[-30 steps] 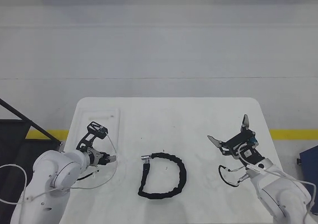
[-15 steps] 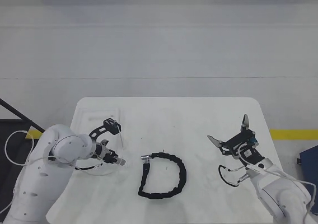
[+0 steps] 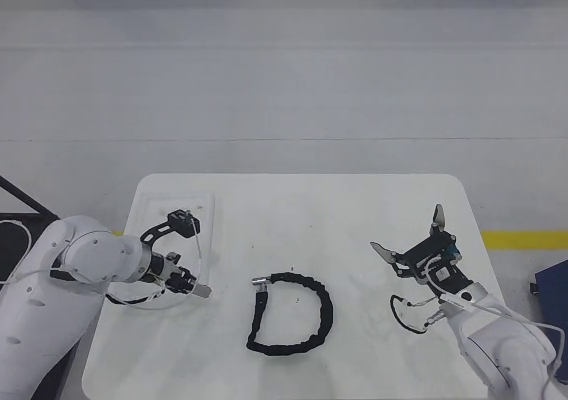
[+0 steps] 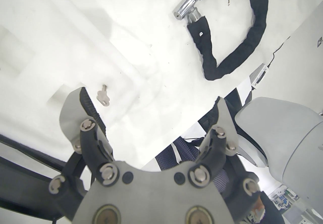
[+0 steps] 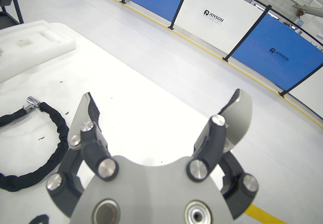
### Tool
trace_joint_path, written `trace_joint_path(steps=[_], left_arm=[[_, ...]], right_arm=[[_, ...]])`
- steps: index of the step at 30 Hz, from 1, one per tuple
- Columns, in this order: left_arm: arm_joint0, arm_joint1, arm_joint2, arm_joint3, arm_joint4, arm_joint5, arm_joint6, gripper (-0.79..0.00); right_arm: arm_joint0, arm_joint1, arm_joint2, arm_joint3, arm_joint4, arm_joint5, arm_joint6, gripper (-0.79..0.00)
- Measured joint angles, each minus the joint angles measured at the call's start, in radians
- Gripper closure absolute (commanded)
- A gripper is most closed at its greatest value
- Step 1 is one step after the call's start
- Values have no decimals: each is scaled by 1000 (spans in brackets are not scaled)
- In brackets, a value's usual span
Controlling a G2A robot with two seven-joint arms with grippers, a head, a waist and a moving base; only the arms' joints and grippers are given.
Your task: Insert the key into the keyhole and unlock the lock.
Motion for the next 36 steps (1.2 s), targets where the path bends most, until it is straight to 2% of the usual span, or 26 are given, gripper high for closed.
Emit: trace_joint_path(steps=[5,8,13,16,21,28,31,32,33,36], left_arm=[[31,32,-23,14,-2,33,0,-785],[29,35,-24,35,9,51,8,-785],[22,30,26,58,60,58,46,-776],[13,26,60,67,88,62,64,-659],[-19,18,99,105,117,76,89,-674],[-41,13,131,121,145,85,109,-591],[-44,12,138,122,151,84,100,-480],[-44,12,139,122,152,85,98,-403],[-45,12,140,122,154,85,96,-382],[-47,13,141,124,155,87,94,-382]], right_arm=[[0,0,0,0,0,0,0,-785],[0,0,0,0,0,0,0,-785],[0,0,0,0,0,0,0,-785],[0,0,0,0,0,0,0,-785],[0,0,0,0,0,0,0,-785],[0,0,0,0,0,0,0,-785],[0,0,0,0,0,0,0,-785],[0,0,0,0,0,0,0,-785],[0,0,0,0,0,0,0,-785],[0,0,0,0,0,0,0,-785]])
